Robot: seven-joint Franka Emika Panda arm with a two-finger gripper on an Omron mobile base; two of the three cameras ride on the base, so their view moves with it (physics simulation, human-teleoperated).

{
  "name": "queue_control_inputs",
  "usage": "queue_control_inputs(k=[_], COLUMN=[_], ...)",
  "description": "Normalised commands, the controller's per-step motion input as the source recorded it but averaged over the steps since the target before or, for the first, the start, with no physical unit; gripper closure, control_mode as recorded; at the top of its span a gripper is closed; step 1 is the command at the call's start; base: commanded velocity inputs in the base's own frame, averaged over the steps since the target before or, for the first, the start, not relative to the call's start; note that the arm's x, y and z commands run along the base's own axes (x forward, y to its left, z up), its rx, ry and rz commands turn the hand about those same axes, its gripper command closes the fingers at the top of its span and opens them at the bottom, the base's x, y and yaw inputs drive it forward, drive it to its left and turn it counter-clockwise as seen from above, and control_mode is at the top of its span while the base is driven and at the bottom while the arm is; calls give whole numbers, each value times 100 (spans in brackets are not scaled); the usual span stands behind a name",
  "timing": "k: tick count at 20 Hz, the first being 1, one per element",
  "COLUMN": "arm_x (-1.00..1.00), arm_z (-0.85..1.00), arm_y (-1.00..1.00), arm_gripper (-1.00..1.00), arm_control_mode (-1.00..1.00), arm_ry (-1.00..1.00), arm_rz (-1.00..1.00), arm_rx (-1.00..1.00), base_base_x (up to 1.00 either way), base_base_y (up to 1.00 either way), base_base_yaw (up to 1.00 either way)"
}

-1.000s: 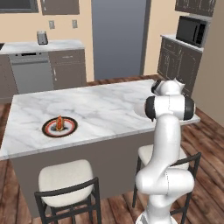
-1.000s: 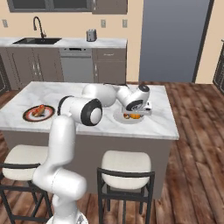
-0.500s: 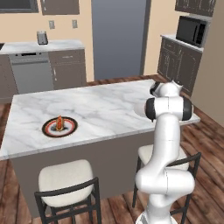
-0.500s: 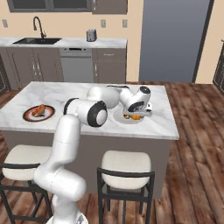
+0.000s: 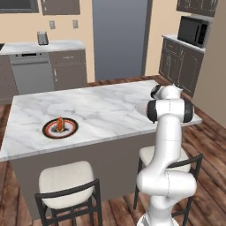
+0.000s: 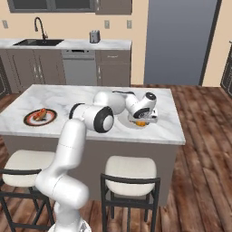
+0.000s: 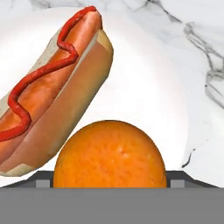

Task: Pick up the orange and peach from the fridge and place one fruit on each plate on the dining counter.

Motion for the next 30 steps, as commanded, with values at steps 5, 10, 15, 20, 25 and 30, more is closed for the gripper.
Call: queue_control_inputs(k=[5,10,15,20,25,30], arm_x=[12,7,0,0,3,0], arm_z=[-16,-2,0,1,10,50], arm_y=[6,9,36,47,26,-3], arm_gripper=[100,-100,-100,-100,-100,-100], arm_control_mode=[-100,-100,-100,-100,-100,-100], arm_ry=[0,0,0,1,0,-6], arm_rz=[0,0,0,-2,-4,-5], arm_rx=[0,0,0,0,1,11], base_base_x=[0,0,0,0,0,0], base_base_y=[0,0,0,0,0,0], base_base_yaw=[0,0,0,0,0,0])
